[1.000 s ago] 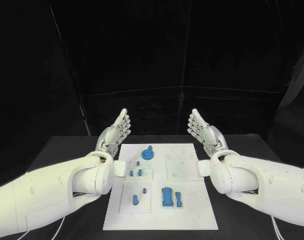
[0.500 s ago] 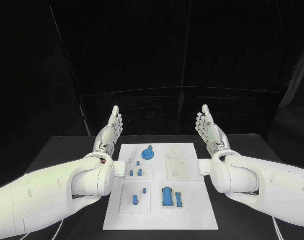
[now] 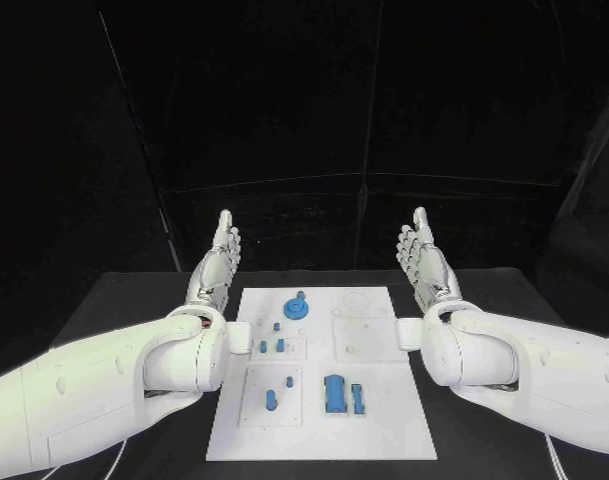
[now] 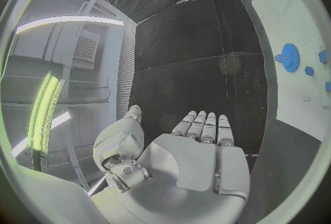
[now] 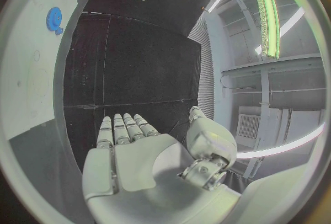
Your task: Assemble the parts on the task board
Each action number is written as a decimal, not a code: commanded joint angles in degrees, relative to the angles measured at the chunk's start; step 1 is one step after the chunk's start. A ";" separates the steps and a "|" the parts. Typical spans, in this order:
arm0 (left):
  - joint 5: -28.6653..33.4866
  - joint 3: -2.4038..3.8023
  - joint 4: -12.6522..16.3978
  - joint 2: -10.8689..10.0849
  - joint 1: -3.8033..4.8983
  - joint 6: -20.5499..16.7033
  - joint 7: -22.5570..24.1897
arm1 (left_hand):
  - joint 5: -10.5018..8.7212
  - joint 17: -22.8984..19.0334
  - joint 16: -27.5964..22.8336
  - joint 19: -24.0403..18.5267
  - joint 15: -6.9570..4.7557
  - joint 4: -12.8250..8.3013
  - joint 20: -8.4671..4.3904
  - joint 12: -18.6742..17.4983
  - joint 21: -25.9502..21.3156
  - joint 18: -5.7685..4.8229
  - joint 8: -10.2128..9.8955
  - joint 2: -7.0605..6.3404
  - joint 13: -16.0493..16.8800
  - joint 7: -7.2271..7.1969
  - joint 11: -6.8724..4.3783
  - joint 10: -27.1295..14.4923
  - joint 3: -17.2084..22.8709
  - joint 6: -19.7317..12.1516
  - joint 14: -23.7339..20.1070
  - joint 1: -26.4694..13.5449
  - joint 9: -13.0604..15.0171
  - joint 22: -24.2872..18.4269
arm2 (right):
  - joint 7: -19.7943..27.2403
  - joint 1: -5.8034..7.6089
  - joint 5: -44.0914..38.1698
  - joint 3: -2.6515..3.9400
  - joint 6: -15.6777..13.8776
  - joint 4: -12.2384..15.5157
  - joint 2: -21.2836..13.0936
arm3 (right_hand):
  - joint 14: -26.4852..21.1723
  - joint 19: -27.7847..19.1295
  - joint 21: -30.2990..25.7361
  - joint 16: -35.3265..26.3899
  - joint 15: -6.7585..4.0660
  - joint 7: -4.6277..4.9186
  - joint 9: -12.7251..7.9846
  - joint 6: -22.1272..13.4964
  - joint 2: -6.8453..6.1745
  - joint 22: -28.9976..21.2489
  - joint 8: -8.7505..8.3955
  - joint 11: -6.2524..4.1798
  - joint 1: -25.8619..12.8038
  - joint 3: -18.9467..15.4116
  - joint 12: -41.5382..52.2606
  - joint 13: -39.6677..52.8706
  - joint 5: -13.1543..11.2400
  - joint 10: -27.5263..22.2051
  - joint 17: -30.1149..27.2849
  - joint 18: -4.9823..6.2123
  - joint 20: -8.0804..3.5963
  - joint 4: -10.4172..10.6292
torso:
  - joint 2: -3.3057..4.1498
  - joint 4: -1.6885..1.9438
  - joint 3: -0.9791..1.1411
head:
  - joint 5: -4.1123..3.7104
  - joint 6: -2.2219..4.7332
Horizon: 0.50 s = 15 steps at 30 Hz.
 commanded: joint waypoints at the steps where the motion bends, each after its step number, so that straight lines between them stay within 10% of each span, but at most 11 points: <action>1: -0.80 0.09 0.11 -0.01 0.09 -0.35 1.34 | -0.22 -0.09 -0.39 -1.78 -0.02 0.01 0.00 -0.22 -0.23 -0.32 -0.24 -0.16 -0.10 0.06 -0.04 -5.36 -0.32 -5.10 -3.18 -2.34 -0.05 -0.10 | 0.84 0.11 -0.04 0.06 -0.39 0.13 -0.01 | -1.39 -0.68 -0.38 -0.28 -0.01 -0.01 -0.06 -0.72 0.02 -0.08 -0.23 0.00 -5.22 0.07 -0.21 -0.10 -0.37 -1.41 -0.08 -0.84 0.00 -0.35 | 0.00 0.01 0.00 | 0.00 0.00; 15: -0.80 0.09 0.11 -0.01 0.09 -0.35 1.34 | -0.22 -0.09 -0.39 -1.78 -0.02 0.01 0.00 -0.22 -0.23 -0.32 -0.24 -0.16 -0.10 0.06 -0.04 -5.36 -0.32 -5.10 -3.18 -7.35 -0.05 -0.10 | 0.84 0.11 -0.04 0.06 -0.39 0.13 -0.01 | -1.39 -0.68 -0.38 -0.28 -0.01 -0.01 -0.06 -0.72 0.02 -0.08 -0.23 0.00 -5.22 0.07 -0.21 -0.10 -0.37 -1.41 -0.08 -0.84 0.00 -0.35 | 0.00 0.01 0.00 | 0.00 0.00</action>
